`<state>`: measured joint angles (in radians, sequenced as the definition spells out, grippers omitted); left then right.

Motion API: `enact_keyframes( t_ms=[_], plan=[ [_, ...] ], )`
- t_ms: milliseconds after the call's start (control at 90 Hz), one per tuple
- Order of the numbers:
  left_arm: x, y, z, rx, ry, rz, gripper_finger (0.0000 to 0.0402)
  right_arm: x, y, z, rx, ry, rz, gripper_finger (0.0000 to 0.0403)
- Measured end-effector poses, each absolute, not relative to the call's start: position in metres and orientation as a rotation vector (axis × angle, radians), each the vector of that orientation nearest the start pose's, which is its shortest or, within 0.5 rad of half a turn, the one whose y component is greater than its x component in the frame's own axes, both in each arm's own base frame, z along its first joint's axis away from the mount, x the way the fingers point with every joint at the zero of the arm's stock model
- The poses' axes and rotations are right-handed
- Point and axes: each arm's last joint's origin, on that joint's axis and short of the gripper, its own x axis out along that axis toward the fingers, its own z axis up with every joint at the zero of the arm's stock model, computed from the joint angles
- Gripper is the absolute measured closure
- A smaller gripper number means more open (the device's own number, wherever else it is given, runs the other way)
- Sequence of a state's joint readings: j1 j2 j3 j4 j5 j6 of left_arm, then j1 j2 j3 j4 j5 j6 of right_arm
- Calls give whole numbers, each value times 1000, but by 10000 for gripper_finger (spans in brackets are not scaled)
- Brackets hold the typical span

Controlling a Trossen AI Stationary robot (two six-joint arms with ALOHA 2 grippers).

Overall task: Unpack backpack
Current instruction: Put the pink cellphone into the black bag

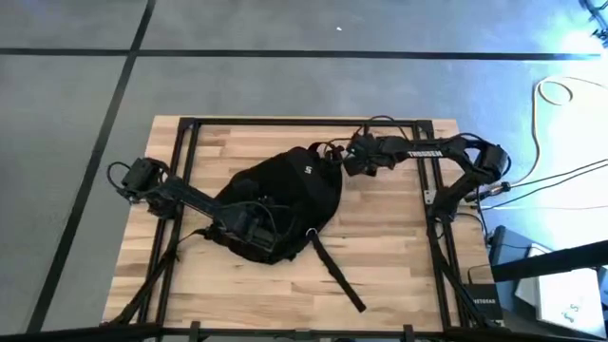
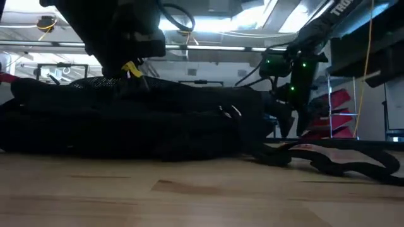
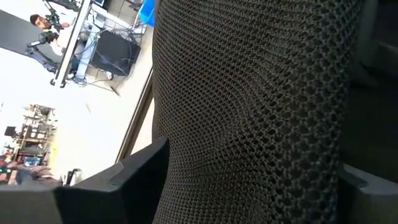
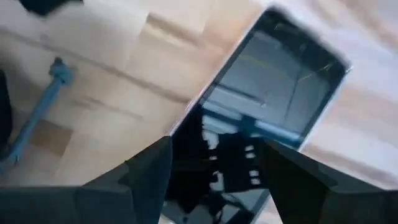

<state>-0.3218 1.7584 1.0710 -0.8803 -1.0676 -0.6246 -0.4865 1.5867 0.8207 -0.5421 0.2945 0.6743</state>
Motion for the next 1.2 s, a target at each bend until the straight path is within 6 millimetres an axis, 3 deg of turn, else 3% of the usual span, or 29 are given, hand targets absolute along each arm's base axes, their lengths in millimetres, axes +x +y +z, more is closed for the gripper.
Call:
enact_keyframes(
  t_ms=[244, 467, 700, 878, 967, 1067, 1200],
  plan=[
    [290, -70, 172, 494, 956, 890, 121, 223, -124, 133, 717, 1071, -1076, 180],
    [289, -70, 172, 490, 968, 881, 121, 229, -96, 127, 662, 1103, -1011, 180],
    [285, -69, 172, 501, 991, 896, 121, 238, -26, 132, 592, 1155, -851, 180],
    [284, -69, 172, 510, 995, 900, 121, 222, 38, 138, 513, 1228, -774, 180],
    [284, -68, 172, 513, 992, 902, 121, 206, 61, 147, 501, 1185, -786, 180],
    [284, -68, 172, 514, 991, 904, 121, 200, 86, 165, 599, 1016, -723, 175],
    [284, -68, 172, 515, 989, 905, 121, 185, 112, 173, 629, 882, -681, 130]
  ],
)
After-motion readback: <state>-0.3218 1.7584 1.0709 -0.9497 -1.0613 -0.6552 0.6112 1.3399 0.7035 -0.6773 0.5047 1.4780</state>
